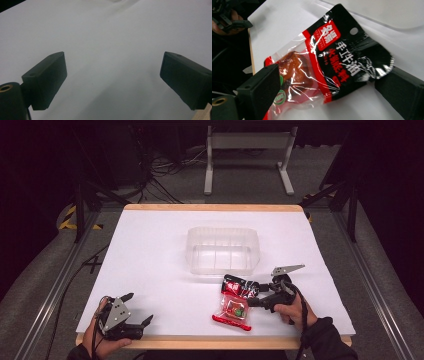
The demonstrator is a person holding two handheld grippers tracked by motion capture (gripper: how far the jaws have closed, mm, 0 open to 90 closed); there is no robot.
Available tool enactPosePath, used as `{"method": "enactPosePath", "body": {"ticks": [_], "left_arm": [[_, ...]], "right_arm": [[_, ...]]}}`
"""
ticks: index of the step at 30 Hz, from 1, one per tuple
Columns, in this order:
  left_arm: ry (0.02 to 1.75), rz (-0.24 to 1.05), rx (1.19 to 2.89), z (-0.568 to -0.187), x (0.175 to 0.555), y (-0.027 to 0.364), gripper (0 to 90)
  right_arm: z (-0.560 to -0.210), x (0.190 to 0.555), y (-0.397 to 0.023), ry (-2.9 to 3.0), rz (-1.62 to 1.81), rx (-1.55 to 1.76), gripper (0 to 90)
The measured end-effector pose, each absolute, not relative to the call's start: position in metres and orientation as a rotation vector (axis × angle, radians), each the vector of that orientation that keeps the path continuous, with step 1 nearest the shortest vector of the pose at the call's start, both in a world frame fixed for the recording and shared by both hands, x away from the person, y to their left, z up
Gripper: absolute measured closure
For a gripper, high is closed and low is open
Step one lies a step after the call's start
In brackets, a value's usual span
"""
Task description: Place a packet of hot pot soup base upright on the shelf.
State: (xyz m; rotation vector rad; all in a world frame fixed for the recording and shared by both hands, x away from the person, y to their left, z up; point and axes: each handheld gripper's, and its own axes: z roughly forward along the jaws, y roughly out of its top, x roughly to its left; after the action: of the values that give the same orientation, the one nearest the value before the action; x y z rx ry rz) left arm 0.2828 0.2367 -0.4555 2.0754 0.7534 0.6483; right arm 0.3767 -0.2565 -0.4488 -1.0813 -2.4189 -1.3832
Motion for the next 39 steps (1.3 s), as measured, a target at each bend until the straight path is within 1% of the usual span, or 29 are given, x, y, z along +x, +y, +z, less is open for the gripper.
{"method": "enactPosePath", "body": {"ticks": [3,10,14,16,17,19,23,24,25,27,28,31,39], "left_arm": [[0.750,0.652,2.081,-0.455,0.283,0.237,8.0],[0.742,0.651,2.089,-0.456,0.283,0.236,8.2],[0.747,0.650,2.092,-0.456,0.283,0.236,8.6],[0.743,0.653,2.094,-0.456,0.284,0.235,8.8],[0.743,0.653,2.094,-0.456,0.284,0.235,8.8],[0.743,0.659,2.100,-0.456,0.284,0.235,9.0],[0.744,0.663,2.102,-0.456,0.284,0.235,9.3],[0.744,0.663,2.102,-0.456,0.284,0.235,9.3],[0.746,0.665,2.102,-0.456,0.284,0.235,9.3],[0.747,0.668,2.105,-0.456,0.284,0.235,9.7],[0.748,0.667,2.108,-0.457,0.284,0.235,9.8],[0.746,0.670,2.109,-0.456,0.284,0.235,9.9],[0.750,0.665,2.108,-0.457,0.284,0.235,9.9]], "right_arm": [[-0.449,0.379,-0.252,-2.402,-1.381,-1.075,8.8],[-0.452,0.390,-0.241,-2.303,-1.422,-1.128,9.1],[-0.451,0.392,-0.231,-2.347,-1.402,-1.119,9.2],[-0.449,0.392,-0.226,-2.404,-1.382,-1.117,12.2],[-0.449,0.392,-0.226,-2.404,-1.382,-1.117,12.2],[-0.447,0.389,-0.218,-2.507,-1.342,-1.096,18.0],[-0.445,0.384,-0.211,-2.614,-1.317,-1.074,37.4],[-0.445,0.384,-0.211,-2.614,-1.317,-1.074,37.4],[-0.445,0.383,-0.211,-2.636,-1.314,-1.071,41.3],[-0.445,0.383,-0.211,-2.628,-1.319,-1.067,52.5],[-0.445,0.383,-0.212,-2.624,-1.323,-1.065,55.2],[-0.444,0.383,-0.214,-2.601,-1.358,-1.045,67.3],[-0.440,0.381,-0.217,-2.549,-1.404,-0.934,87.8]]}}
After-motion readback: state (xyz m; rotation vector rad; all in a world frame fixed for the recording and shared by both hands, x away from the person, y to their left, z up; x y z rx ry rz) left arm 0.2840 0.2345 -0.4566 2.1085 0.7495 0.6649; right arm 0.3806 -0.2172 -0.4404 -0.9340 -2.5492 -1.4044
